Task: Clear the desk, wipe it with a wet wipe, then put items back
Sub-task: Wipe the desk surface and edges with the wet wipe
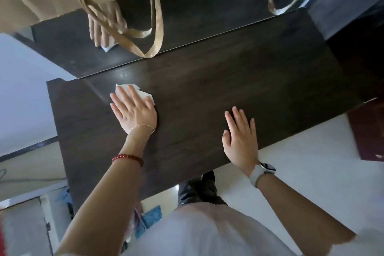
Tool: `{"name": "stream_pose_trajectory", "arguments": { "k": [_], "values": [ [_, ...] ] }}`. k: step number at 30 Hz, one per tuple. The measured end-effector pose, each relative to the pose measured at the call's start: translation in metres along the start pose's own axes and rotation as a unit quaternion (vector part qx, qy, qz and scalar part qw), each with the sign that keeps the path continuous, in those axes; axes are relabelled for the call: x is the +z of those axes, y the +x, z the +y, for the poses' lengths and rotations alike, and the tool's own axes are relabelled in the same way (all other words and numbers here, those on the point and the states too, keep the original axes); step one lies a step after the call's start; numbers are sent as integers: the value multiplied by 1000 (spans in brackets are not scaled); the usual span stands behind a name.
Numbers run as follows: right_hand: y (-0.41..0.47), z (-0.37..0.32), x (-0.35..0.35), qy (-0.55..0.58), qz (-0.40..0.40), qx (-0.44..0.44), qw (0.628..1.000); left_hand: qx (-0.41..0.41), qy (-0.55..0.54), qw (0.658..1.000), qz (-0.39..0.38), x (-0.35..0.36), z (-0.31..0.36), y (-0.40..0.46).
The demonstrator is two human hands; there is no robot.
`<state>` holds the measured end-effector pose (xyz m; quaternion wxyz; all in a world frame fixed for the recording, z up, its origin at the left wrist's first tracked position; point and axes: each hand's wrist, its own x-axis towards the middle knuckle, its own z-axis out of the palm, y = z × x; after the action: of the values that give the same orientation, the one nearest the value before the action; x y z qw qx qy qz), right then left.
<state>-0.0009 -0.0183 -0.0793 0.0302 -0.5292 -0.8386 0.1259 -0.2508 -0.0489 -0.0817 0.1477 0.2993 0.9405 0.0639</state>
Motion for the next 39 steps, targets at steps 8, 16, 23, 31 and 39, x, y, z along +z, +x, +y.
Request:
{"name": "stream_pose_trajectory", "arguments": {
  "k": [8, 16, 23, 31, 39],
  "values": [
    [24, 62, -15, 24, 7, 1, 1000, 111, 29, 993, 5, 9, 70, 27],
    [66, 187, -47, 43, 39, 27, 998, 199, 61, 978, -11, 48, 193, -17],
    [95, 293, -78, 64, 26, 36, 997, 364, 98, 925, -35, 106, 319, -146],
    [101, 296, -79, 35, 26, 57, 997, 157, 101, 982, -2, 86, 253, -105],
    [105, 328, -82, 10, -11, -81, 997, 197, 58, 978, -30, 100, 384, -56]
  ]
}}
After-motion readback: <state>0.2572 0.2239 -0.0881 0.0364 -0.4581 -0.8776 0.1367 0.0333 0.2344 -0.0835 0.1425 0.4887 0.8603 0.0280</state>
